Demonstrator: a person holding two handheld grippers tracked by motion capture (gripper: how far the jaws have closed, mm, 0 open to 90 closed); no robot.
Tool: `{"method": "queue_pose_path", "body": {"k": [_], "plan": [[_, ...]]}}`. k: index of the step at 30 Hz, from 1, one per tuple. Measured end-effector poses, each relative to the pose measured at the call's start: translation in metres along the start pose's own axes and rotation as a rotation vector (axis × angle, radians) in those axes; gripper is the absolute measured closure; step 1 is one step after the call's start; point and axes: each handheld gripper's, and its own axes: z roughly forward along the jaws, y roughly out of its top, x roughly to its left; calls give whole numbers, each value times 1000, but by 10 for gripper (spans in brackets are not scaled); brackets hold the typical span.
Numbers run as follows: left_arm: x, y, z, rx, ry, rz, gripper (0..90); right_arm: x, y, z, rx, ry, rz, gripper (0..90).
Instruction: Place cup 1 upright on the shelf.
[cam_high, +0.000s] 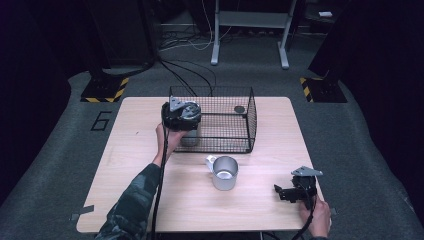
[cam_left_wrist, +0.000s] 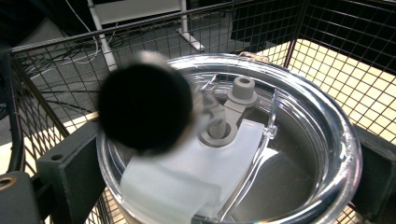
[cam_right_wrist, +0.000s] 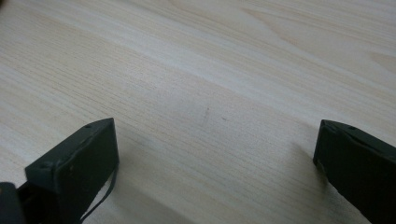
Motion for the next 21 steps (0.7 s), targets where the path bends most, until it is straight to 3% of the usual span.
{"method": "queue_pose_path", "body": {"k": [12,16,21], "plan": [[-2,0,-2,-10,5,2,37,0,0,0,0,0,0,0],[-3,1,-5,-44,17,-18,37,0,0,0,0,-1,2,0],[0,4,-8,-68,32,-10,38,0,0,0,0,0,1,0]]}}
